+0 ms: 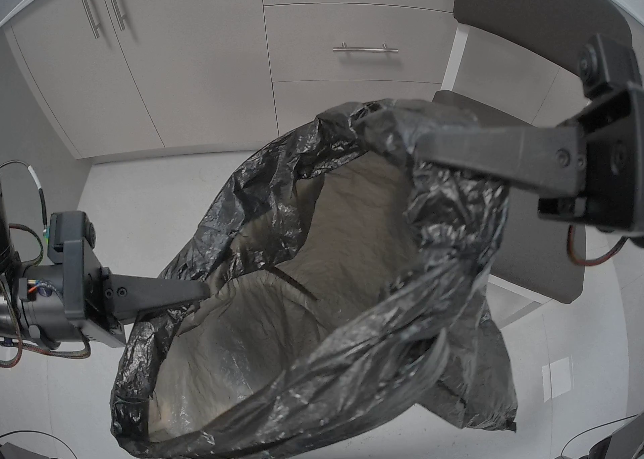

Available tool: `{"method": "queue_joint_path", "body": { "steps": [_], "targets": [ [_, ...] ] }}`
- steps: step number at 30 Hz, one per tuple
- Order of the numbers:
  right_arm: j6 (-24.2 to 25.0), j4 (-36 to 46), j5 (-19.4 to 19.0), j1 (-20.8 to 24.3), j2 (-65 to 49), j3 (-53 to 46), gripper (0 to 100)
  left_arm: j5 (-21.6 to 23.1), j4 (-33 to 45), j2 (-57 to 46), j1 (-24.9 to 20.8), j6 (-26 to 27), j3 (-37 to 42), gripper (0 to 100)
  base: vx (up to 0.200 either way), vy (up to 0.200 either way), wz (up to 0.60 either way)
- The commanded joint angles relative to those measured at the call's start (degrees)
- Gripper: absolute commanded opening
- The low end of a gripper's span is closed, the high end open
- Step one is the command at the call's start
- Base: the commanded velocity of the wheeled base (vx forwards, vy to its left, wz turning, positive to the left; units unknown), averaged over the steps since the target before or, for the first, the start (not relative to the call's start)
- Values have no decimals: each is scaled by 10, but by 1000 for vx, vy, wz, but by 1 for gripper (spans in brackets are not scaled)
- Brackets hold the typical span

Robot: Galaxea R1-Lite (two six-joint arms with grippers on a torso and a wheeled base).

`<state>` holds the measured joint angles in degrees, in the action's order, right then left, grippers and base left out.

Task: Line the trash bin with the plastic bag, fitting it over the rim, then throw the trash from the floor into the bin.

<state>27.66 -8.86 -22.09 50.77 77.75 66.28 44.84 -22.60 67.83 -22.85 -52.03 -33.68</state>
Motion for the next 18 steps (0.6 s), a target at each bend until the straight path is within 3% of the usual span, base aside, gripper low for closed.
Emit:
{"method": "queue_joint_path", "body": {
  "steps": [1, 6, 18],
  "targets": [
    [21, -73, -1, -5, 40, -75, 0, -1, 30, -58, 41, -13, 18, 0, 0, 0, 0],
    [22, -148, -2, -5, 59, -109, 0, -1, 57, -74, 64, -14, 16, 0, 0, 0, 0],
    [23, -153, 1, 0, 82, -113, 0, -2, 61, -90, 145, -12, 28, 0, 0, 0, 0]
  ]
}}
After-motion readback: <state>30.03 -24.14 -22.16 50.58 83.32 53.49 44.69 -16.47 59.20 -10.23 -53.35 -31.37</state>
